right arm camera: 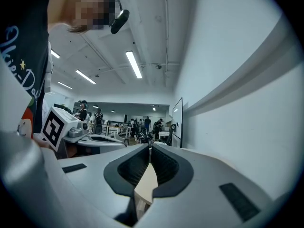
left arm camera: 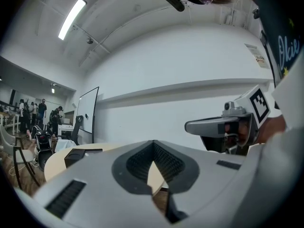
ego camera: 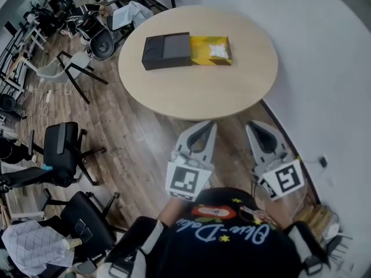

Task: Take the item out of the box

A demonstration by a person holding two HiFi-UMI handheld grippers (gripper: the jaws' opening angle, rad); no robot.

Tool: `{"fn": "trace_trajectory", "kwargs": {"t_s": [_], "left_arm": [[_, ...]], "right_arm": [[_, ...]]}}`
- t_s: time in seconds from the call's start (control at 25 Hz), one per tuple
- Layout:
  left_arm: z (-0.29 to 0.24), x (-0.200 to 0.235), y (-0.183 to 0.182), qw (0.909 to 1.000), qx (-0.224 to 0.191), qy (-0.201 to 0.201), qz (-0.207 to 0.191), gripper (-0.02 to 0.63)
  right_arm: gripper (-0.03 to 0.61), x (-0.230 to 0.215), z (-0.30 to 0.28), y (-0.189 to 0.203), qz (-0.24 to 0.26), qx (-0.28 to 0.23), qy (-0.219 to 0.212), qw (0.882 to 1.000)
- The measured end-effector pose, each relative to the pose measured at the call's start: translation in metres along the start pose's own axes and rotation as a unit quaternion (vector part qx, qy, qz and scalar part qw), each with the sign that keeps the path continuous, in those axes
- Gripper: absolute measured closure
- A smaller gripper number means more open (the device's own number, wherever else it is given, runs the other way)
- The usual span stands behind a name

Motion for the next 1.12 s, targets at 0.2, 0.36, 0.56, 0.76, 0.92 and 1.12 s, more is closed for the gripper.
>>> {"fn": "trace_trajectory", "kwargs": {"t_s": [0.2, 0.36, 0.56, 0.76, 0.92, 1.12], "left_arm": [[-0.010, 0.004, 0.006, 1.0000, 0.007, 0.003, 0.003, 0.625], [-0.017, 0.001, 0.007, 0.9999, 0.014, 0.000, 0.002, 0.624], [-0.028, -0.001, 0.001, 0.9994, 0.024, -0.023, -0.011, 0.625], [-0.050, 0.002, -0.010, 0.9980, 0.015, -0.057, -0.021, 0.624], [-0.069, 0.005, -0.016, 0.9955, 0.018, -0.087, -0.031, 0.624], [-0.099, 0.010, -0.017, 0.9919, 0.027, -0.118, -0.036, 0.625]], "right_arm": [[0.580, -0.008, -0.005, 0.008, -0.006, 0.003, 0.007, 1.000], [0.580, -0.018, -0.008, 0.011, -0.011, 0.006, 0.003, 1.000], [0.580, -0.036, -0.020, 0.008, -0.021, -0.006, -0.025, 0.999], [0.580, -0.060, -0.049, -0.001, -0.021, -0.015, -0.068, 0.997], [0.580, -0.084, -0.061, -0.002, -0.017, -0.019, -0.096, 0.995], [0.580, -0.113, -0.079, 0.001, -0.018, -0.020, -0.128, 0.991]]}}
Point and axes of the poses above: the fingertips, and each gripper's own axes: z backward along the fingers, x to its left, y out of its underside, the point moved 5 cm from there along z, backward along the fingers, and after that the axes turned 2 degrees about -y, right-handed, at the moved point
